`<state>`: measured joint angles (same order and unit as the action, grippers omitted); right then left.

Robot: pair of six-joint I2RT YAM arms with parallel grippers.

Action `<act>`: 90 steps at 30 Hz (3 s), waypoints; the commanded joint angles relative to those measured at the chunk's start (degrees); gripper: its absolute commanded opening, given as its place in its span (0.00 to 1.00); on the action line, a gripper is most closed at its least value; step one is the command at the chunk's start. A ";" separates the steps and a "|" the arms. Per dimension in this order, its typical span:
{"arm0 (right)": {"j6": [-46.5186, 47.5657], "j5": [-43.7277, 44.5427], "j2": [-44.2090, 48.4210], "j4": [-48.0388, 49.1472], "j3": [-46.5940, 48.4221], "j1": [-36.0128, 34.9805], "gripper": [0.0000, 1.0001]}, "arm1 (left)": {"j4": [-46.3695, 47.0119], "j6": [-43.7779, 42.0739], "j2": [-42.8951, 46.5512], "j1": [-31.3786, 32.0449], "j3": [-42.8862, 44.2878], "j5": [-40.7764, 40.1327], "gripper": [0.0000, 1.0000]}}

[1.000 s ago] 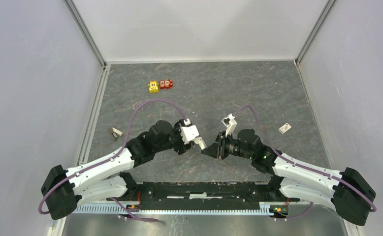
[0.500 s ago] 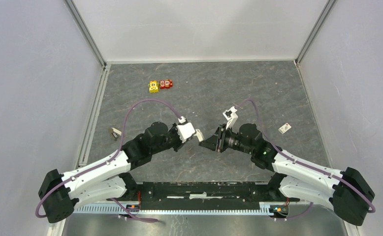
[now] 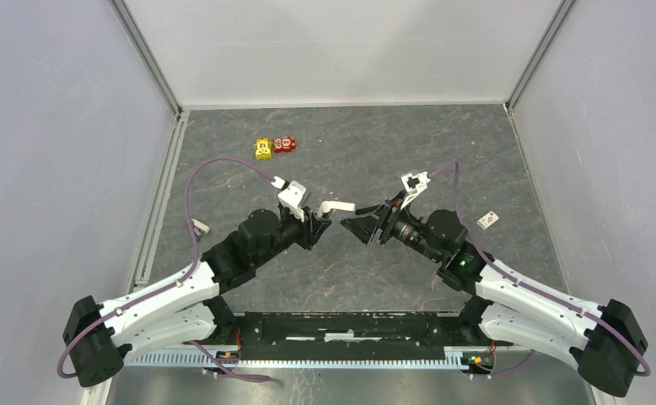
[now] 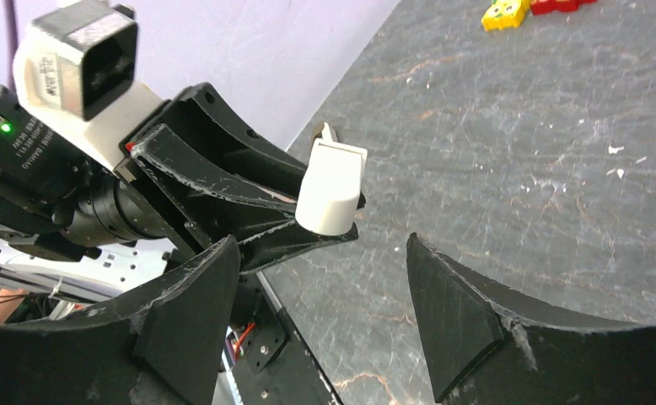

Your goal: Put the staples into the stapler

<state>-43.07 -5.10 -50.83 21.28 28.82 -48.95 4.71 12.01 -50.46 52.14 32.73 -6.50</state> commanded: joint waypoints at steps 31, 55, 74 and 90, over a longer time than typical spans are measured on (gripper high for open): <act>-1.29 16.45 -19.78 18.94 9.94 -6.42 0.44 | 2.23 21.44 0.67 0.20 4.85 -7.59 0.19; 26.03 15.30 -19.24 -9.01 12.98 12.87 0.24 | -13.65 14.06 8.64 0.16 3.83 -17.81 1.00; 32.87 10.27 -47.19 -24.64 30.72 34.27 0.27 | -31.79 18.20 9.59 0.09 6.51 -35.22 1.00; 26.43 12.77 -51.96 -28.58 33.31 35.37 0.61 | -38.33 24.08 7.10 -1.05 8.46 -37.38 1.00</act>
<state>-14.50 6.63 -103.46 -5.39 59.90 -13.76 -31.55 32.36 -42.52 51.59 37.91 -41.06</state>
